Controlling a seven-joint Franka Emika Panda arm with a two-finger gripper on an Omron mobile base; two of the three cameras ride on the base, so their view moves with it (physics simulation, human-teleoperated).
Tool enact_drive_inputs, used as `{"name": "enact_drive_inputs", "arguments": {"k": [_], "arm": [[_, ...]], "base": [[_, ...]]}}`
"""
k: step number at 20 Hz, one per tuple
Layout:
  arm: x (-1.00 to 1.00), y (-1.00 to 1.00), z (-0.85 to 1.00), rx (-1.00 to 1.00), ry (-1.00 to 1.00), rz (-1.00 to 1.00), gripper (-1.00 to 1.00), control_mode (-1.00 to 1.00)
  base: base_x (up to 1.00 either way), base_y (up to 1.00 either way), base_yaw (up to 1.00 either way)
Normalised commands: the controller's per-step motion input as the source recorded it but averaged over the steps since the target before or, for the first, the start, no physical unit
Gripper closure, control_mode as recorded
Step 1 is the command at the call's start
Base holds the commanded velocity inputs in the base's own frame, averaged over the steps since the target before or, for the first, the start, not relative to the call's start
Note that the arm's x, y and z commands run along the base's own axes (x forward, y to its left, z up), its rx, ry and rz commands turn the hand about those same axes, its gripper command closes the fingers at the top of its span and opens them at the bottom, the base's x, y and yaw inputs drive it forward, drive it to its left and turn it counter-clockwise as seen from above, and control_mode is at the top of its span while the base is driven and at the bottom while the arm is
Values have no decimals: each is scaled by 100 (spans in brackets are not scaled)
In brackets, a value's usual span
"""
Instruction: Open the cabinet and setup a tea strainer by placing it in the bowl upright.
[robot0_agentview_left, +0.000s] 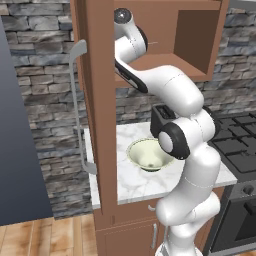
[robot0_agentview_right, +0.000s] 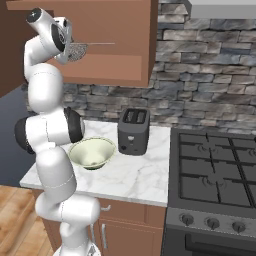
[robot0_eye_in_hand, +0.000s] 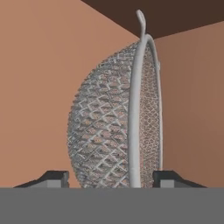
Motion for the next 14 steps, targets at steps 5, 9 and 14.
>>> {"name": "enact_drive_inputs", "arguments": {"k": [5, 9, 14], "arm": [[0, 1, 0, 0, 0, 0, 100, -100], [0, 1, 0, 0, 0, 0, 100, -100], [0, 2, 0, 0, 0, 0, 100, -100]], "base": [[0, 0, 0], [0, 0, 0], [0, 0, 0]]}}
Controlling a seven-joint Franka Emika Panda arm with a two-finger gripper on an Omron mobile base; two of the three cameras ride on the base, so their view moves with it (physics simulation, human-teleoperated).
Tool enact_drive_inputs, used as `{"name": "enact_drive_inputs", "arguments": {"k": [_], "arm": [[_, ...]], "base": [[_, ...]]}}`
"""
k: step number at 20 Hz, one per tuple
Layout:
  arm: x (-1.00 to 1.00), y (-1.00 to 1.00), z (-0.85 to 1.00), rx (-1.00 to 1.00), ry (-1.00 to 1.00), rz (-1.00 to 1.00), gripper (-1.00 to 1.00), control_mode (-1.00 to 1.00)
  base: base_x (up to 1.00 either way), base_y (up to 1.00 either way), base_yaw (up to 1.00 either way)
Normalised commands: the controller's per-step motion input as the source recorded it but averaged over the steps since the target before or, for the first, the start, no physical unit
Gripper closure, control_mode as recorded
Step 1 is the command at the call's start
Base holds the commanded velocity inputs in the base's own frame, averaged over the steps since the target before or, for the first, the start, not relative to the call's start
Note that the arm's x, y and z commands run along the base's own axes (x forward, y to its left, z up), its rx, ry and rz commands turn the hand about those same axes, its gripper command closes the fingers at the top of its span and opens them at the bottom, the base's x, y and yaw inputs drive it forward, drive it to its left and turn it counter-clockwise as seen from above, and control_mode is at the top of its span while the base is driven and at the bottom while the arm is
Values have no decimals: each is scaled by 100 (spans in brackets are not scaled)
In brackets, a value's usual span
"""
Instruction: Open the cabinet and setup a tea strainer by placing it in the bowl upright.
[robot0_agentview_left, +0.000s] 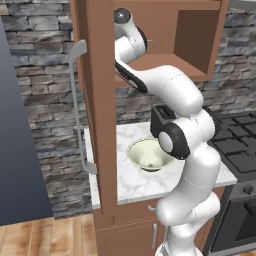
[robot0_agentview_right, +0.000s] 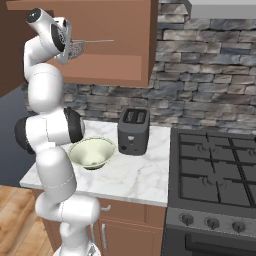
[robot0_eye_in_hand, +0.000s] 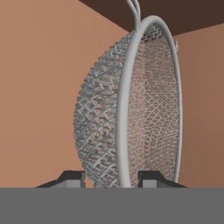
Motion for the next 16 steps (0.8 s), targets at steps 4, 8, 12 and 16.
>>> {"name": "enact_drive_inputs", "arguments": {"k": [4, 8, 12, 16], "arm": [[-2, 0, 0, 0, -4, -3, 100, -100], [-20, 0, 0, 0, -11, -5, 100, -100], [-34, -4, 0, 0, -17, -7, 100, -100], [-49, -1, 0, 0, -14, -7, 100, -100]], "base": [[0, 0, 0], [0, 0, 0], [0, 0, 0], [0, 0, 0]]}}
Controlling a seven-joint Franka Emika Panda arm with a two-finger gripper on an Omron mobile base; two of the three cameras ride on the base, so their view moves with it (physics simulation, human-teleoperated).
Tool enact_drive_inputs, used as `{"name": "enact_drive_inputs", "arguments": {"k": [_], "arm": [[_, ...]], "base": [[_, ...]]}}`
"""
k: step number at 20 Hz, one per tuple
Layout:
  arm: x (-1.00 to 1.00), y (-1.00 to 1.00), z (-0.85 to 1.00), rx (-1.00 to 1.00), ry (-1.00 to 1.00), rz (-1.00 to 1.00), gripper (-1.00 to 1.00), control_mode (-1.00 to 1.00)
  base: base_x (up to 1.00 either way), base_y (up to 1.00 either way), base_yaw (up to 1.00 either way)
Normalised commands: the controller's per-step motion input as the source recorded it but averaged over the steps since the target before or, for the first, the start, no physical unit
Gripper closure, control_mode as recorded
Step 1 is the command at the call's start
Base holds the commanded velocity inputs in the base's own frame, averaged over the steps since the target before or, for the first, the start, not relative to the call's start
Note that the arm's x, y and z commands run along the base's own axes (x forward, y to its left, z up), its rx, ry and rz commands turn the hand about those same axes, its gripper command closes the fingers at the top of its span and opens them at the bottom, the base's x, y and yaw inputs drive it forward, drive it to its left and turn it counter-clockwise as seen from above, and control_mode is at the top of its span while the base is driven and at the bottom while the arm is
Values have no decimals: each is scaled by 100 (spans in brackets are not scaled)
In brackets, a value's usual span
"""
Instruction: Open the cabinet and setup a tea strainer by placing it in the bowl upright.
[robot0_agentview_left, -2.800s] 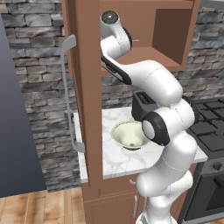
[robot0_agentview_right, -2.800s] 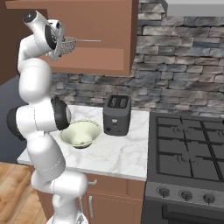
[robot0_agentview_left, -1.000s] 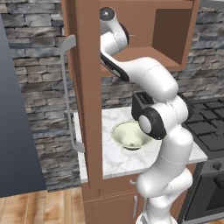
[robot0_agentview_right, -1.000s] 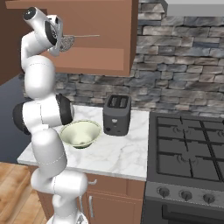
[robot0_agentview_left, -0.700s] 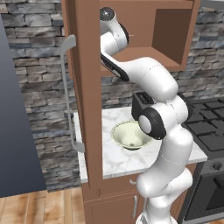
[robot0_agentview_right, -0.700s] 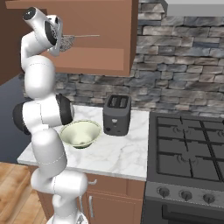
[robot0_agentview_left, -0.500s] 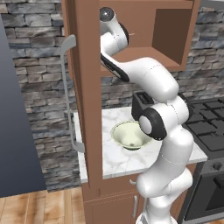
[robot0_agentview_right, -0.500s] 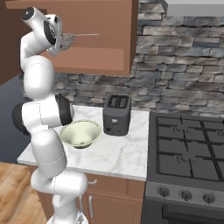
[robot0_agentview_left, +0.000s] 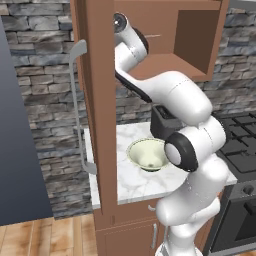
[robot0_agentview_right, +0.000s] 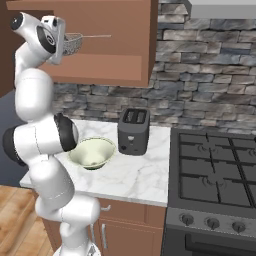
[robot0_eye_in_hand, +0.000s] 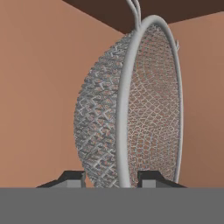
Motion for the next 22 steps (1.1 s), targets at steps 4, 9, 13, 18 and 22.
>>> {"name": "enact_drive_inputs", "arguments": {"k": [4, 9, 13, 18, 22], "arm": [[-77, -20, 0, 0, -1, -13, 100, -100], [-99, -32, 1, 0, 0, -21, 100, -100], [-100, -32, 6, 0, 0, -22, 100, -100], [-100, -32, 0, 0, 8, -19, 100, -100], [-100, -51, 0, 5, 11, -17, 100, -100]], "base": [[0, 0, 0], [0, 0, 0], [0, 0, 0], [0, 0, 0], [0, 0, 0]]}}
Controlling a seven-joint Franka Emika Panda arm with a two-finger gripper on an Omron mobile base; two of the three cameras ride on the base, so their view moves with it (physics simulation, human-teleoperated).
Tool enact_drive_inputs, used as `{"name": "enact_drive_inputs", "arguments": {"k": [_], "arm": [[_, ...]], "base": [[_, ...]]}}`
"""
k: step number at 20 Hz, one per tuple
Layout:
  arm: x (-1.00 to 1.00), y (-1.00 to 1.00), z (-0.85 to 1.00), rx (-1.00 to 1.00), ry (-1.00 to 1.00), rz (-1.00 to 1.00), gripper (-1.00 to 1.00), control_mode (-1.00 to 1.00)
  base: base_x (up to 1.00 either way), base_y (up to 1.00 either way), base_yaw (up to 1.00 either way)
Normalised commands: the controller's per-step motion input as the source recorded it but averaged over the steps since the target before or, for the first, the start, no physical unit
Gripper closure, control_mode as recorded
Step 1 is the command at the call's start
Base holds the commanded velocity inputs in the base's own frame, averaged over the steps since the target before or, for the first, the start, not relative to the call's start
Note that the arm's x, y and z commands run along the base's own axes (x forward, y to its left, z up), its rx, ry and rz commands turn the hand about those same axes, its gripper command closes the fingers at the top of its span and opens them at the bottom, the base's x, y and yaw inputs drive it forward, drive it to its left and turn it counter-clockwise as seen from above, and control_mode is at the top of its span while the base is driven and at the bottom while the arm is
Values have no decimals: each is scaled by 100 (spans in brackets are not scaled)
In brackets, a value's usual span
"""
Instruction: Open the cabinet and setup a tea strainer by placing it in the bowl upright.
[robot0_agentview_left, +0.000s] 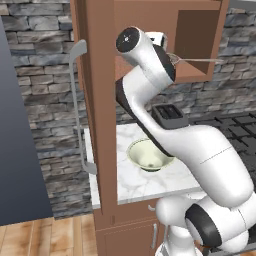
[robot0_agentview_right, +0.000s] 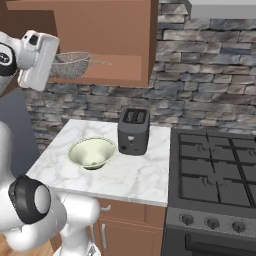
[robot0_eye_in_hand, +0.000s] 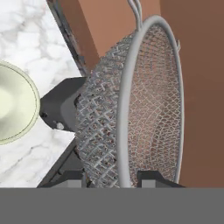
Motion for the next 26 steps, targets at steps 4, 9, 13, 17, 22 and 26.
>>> {"name": "enact_drive_inputs", "arguments": {"k": [4, 9, 13, 17, 22, 26], "arm": [[-85, -72, -6, 13, 19, -10, 100, -100], [-87, -42, -40, 16, 8, -1, 100, -100], [-56, -1, -67, 8, 0, 0, 100, -100], [-20, 0, -79, 4, -2, 0, 100, -100], [2, -25, -58, 2, 0, 0, 100, -100], [0, -8, -74, 1, 0, -7, 100, -100]], "base": [[0, 0, 0], [0, 0, 0], [0, 0, 0], [0, 0, 0], [0, 0, 0], [0, 0, 0]]}}
